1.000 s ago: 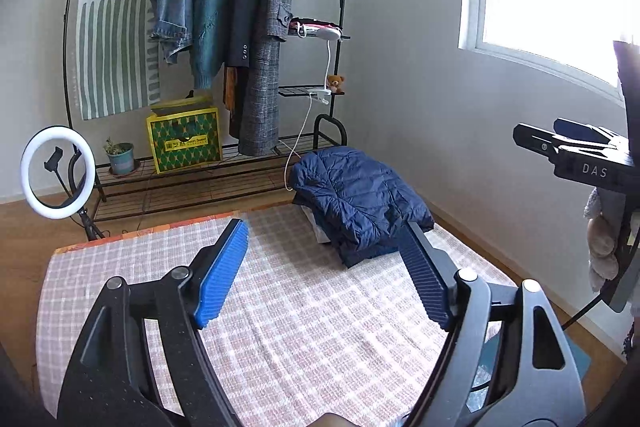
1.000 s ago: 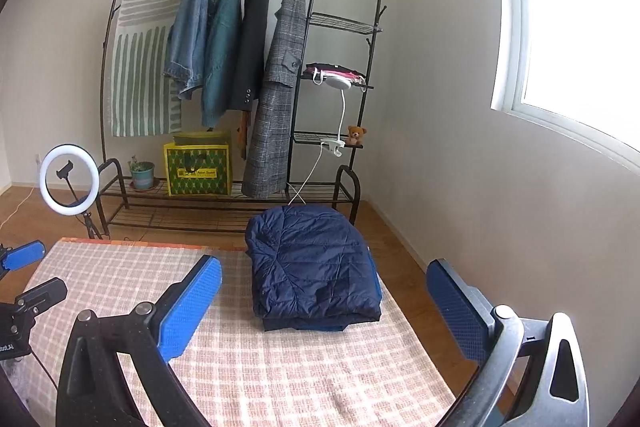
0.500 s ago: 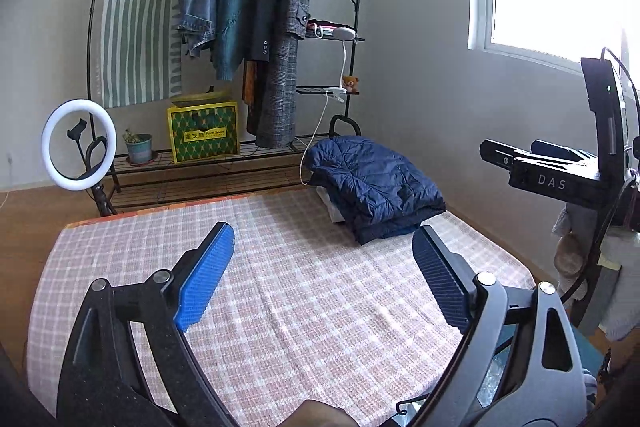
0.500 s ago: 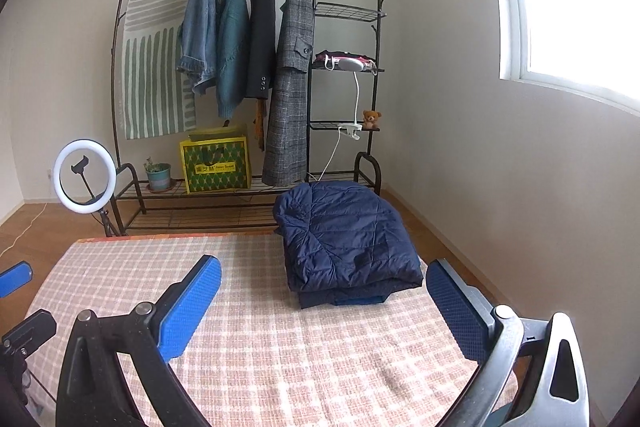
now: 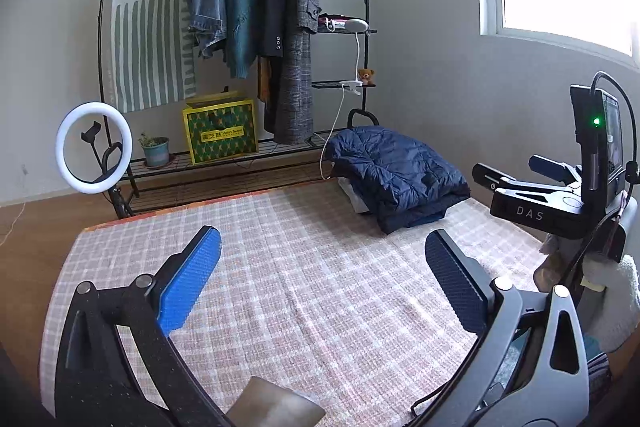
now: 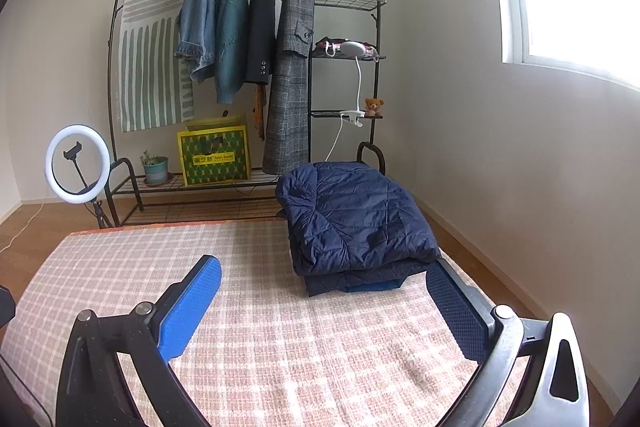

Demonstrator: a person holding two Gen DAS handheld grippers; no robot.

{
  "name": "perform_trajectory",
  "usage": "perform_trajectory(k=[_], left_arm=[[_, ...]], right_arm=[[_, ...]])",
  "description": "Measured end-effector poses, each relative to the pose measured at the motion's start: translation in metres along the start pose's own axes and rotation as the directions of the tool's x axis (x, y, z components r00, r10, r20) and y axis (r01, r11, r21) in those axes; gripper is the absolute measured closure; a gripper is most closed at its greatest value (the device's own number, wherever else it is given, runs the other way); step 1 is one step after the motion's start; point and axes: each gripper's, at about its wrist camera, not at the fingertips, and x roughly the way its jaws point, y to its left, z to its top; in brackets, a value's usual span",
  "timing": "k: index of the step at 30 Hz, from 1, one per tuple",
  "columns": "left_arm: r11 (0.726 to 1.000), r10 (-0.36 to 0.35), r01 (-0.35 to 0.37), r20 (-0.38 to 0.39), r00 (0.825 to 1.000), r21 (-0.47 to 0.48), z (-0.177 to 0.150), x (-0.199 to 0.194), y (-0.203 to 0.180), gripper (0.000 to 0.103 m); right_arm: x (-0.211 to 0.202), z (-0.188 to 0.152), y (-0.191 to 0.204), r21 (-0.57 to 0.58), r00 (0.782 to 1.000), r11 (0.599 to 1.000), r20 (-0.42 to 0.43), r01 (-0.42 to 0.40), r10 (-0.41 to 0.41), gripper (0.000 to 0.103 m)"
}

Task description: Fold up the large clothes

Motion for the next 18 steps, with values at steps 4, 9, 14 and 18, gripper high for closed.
perform_trajectory(k=[4, 9, 14, 18], left_arm=[[1.0, -0.018, 0.018, -0.034, 0.999, -0.015, -0.009, 0.008, 0.001, 0.0], [1.0, 0.012, -0.011, -0.051, 0.999, 0.012, -0.015, 0.012, -0.003, 0.0], [0.999, 0.024, -0.022, -0.073, 0.997, 0.035, -0.021, 0.017, -0.006, 0.0], [0.998, 0.028, -0.024, -0.075, 0.997, 0.053, -0.023, 0.017, -0.01, 0.0]], right_arm=[[0.005, -0.008, -0.003, 0.013, 1.0, 1.0, -0.009, -0.013, 0.013, 0.0], [0.01, -0.015, -0.001, -0.009, 0.999, 1.0, -0.039, -0.025, 0.024, 0.0], [0.013, -0.019, -0.002, -0.012, 0.998, 1.0, -0.05, -0.024, 0.023, 0.0], [0.013, -0.019, -0.005, -0.006, 0.999, 1.0, -0.05, -0.009, 0.008, 0.0]])
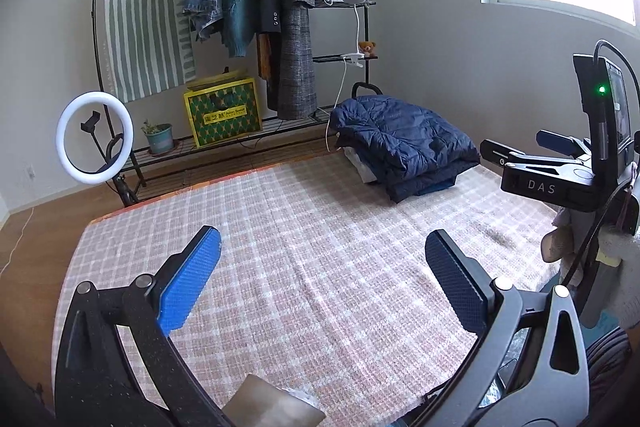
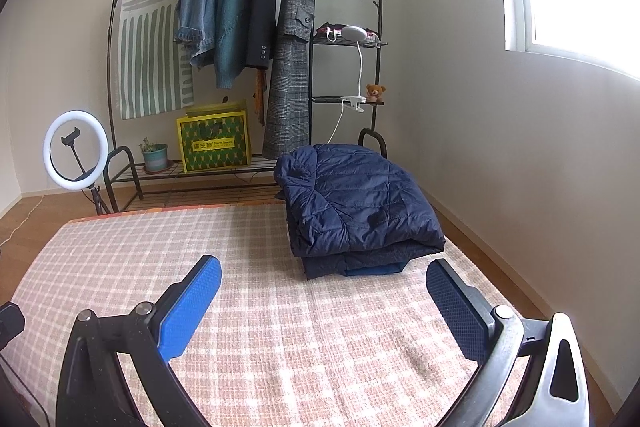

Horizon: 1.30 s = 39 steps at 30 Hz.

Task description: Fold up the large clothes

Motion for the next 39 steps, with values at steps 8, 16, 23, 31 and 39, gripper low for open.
perform_trajectory(k=[8, 16, 23, 31, 39], left_arm=[[1.0, -0.005, 0.005, 0.007, 1.0, -0.013, 0.0014, -0.0025, -0.0003, 0.0], [1.0, -0.004, 0.005, 0.008, 1.0, -0.011, 0.0018, -0.0036, 0.0016, 0.0], [1.0, -0.004, 0.005, 0.008, 1.0, -0.014, 0.0018, -0.0033, 0.0005, 0.0], [1.0, -0.005, 0.005, 0.008, 1.0, -0.012, 0.0013, -0.0034, 0.0004, 0.0], [1.0, -0.008, 0.008, 0.007, 1.0, -0.022, 0.0037, -0.0037, 0.001, 0.0]], right_arm=[[0.0041, -0.0013, -0.0056, 0.026, 1.0, 1.0, -0.023, 0.0, 0.001, 0.0], [0.0025, -0.0017, -0.0067, 0.026, 1.0, 1.0, -0.017, 0.007, -0.006, 0.0], [0.0015, -0.0018, -0.0063, 0.028, 1.0, 1.0, -0.017, 0.01, -0.009, 0.0], [0.0006, -0.001, -0.0077, 0.037, 1.0, 0.999, -0.015, 0.013, -0.012, 0.0], [0.0002, -0.0015, -0.0083, 0.039, 1.0, 0.999, -0.013, 0.012, -0.012, 0.0]])
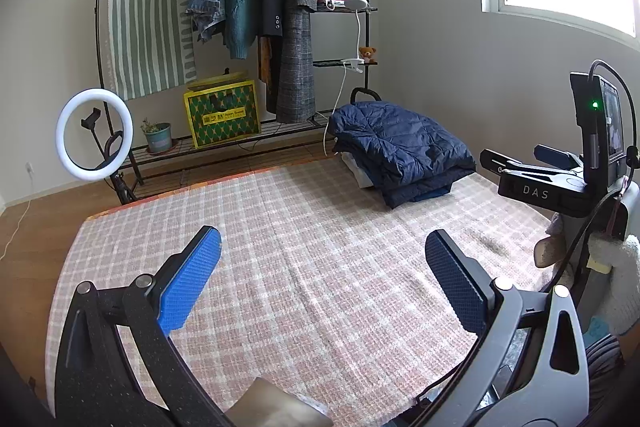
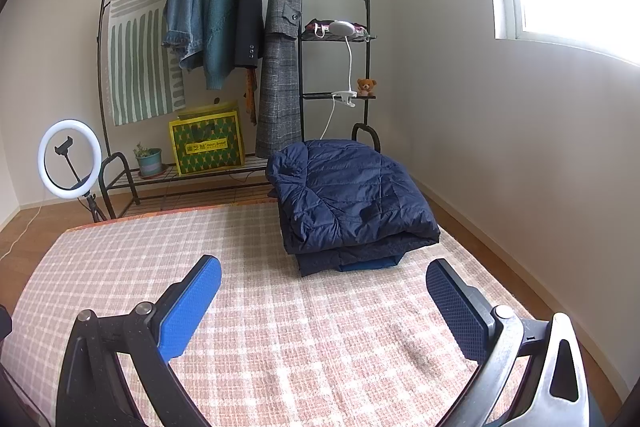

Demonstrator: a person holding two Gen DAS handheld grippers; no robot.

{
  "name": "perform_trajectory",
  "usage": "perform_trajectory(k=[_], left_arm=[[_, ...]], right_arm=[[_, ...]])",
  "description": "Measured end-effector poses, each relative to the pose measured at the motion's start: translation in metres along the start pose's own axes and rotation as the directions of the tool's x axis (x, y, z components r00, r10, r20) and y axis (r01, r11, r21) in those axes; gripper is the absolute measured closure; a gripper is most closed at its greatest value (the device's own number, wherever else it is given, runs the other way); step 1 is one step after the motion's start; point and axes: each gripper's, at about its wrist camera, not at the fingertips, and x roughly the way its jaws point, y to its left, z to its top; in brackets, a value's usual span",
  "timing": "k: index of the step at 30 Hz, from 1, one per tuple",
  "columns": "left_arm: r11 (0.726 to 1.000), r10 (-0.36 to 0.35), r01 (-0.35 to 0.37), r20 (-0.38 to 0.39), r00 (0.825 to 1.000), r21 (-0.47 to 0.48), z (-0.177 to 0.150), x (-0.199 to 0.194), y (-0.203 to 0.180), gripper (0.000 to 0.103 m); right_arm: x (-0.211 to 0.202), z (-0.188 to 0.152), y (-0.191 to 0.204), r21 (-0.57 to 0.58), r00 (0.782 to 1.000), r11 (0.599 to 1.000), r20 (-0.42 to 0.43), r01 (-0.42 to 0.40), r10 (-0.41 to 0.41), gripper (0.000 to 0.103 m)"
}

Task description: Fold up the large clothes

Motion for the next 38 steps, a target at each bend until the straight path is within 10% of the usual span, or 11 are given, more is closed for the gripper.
perform_trajectory(k=[38], left_arm=[[0.999, 0.02, -0.019, 0.003, 1.0, -0.044, 0.001, 0.007, -0.015, 0.0]], right_arm=[[0.0, -0.003, 0.003, 0.0, 1.0, 1.0, -0.004, -0.005, 0.005, 0.0]])
